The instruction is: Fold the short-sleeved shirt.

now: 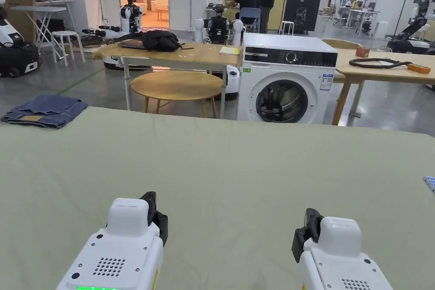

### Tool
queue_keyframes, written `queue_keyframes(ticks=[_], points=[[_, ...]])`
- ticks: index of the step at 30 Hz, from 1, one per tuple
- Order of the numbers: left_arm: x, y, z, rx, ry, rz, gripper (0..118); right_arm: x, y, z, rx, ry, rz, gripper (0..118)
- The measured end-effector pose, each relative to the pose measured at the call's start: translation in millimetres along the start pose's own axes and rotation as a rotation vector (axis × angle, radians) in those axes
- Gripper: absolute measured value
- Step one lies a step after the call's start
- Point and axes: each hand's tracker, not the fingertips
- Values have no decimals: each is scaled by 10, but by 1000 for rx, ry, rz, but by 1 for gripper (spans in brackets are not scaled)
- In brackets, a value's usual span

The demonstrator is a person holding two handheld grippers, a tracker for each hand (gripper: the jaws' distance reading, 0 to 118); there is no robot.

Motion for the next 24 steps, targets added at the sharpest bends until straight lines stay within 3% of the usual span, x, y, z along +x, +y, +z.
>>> queue_keyframes(ticks=[11,12,13,15,17,18,20,21,24], points=[[34,85,95,56,28,-7,2,-47,19,-5,4,-2,0,2],[25,91,87,61,38,-5,13,-55,16,-3,10,-9,3,10],[13,98,83,63,41,-5,32,-58,14,-3,13,-19,5,28],[-30,120,68,57,41,1,53,-45,11,-22,6,-23,-12,59],[-42,118,70,56,41,3,66,-37,6,-28,7,-21,-19,65],[-44,117,75,61,46,2,70,-37,5,-37,8,-28,-15,70],[-64,115,96,77,53,0,72,-71,-4,-55,8,-49,8,95],[-80,118,111,89,47,6,72,-72,-9,-62,7,-52,14,101],[-117,129,123,103,21,9,72,-95,-20,-61,1,-51,33,102]])
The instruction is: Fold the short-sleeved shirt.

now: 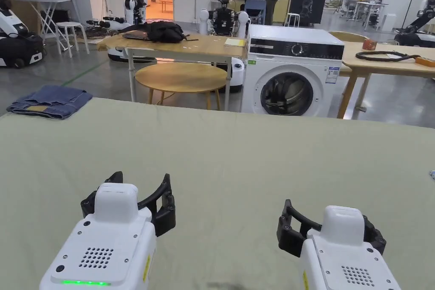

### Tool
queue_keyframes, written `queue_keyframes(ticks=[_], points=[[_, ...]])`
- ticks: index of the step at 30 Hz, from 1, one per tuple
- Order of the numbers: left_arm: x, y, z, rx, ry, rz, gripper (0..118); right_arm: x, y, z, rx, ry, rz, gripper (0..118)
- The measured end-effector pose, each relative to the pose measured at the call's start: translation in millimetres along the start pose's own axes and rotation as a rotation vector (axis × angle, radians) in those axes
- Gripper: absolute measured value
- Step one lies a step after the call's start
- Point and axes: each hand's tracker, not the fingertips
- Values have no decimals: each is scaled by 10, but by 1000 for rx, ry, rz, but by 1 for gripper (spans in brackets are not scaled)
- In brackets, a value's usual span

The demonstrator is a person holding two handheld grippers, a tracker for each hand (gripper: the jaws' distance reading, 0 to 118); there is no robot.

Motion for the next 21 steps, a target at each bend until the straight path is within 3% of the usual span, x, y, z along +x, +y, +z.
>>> queue_keyframes(ticks=[6,11,14,18,21], points=[[-13,19,-35,-14,-69,-18,72,-52,10,33,28,-16,50,102],[-33,18,-44,1,-97,46,72,-55,40,34,29,6,21,102],[4,19,-27,23,-44,-8,72,-26,52,25,29,24,-20,102],[2,34,-32,6,-44,-15,72,-62,83,-72,-42,-89,-31,102],[-23,42,-34,-13,-30,3,72,-26,81,-117,-49,-57,-36,102]])
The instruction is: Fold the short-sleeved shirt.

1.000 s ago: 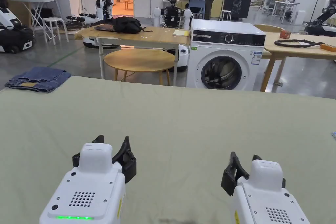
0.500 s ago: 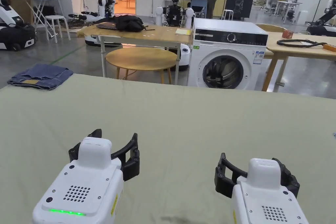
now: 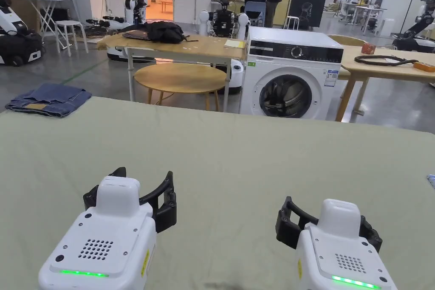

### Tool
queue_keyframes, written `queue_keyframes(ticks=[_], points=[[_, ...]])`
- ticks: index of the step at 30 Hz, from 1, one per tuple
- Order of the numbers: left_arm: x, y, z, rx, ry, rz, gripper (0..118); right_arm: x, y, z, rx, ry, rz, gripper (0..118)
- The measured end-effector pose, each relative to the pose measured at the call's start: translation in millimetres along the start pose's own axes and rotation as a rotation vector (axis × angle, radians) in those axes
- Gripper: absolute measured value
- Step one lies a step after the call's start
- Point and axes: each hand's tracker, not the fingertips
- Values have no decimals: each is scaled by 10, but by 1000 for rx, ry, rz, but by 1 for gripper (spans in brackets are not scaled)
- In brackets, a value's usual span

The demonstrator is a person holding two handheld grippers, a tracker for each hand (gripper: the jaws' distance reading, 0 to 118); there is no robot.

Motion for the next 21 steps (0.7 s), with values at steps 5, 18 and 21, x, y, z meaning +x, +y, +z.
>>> queue_keyframes(ticks=[5,18,21], points=[[-80,-11,-3,-27,15,44,72,62,27,12,-27,111,-82,102],[-120,-29,-5,-12,50,-1,72,86,116,-47,-134,98,-151,102],[-111,-32,-18,-17,48,-6,72,35,150,-32,-129,95,-140,102]])
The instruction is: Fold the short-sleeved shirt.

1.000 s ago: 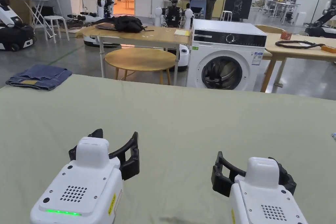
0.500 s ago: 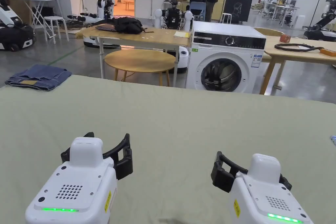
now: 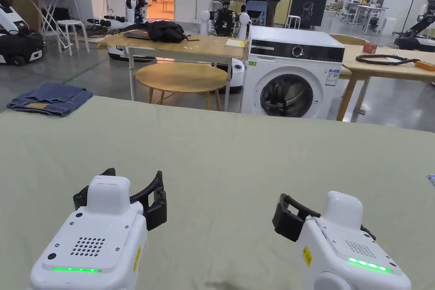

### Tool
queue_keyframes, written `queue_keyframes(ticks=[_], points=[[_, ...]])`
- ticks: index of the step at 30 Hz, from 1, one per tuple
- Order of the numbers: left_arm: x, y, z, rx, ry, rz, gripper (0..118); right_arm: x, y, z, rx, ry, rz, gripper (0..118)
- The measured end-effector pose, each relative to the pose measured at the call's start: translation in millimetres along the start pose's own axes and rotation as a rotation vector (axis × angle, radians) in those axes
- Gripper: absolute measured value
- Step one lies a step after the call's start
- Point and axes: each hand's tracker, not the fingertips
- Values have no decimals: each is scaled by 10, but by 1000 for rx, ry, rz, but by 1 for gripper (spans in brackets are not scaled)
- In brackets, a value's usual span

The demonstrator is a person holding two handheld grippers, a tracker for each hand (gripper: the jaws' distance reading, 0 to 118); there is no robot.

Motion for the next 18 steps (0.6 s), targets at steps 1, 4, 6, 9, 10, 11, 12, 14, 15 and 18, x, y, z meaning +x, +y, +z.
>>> queue_keyframes(ticks=[1,4,6,9,10,11,12,14,15,18], points=[[3,0,-4,-3,0,-1,72,-18,14,6,-1,-2,1,102],[12,-1,-10,-7,-4,3,72,-61,36,3,-1,-16,2,102],[16,-3,-13,-10,-9,5,72,-59,35,-7,2,-13,-2,102],[21,-8,-15,-17,-10,-3,72,-87,28,-10,14,-28,14,102],[27,-7,-16,-17,-9,-7,72,-99,18,-8,29,-41,28,102],[28,-6,-16,-19,-7,-9,72,-113,13,-10,39,-55,47,102],[28,-4,-15,-19,-6,-12,72,-131,7,-12,46,-77,76,102],[25,-10,-18,-17,-8,-17,72,-149,-5,-21,51,-87,98,102],[24,-10,-20,-18,-9,-20,72,-154,-6,-27,50,-91,104,102],[20,-17,-25,-20,-4,-26,72,-174,-11,-48,37,-90,139,102]])
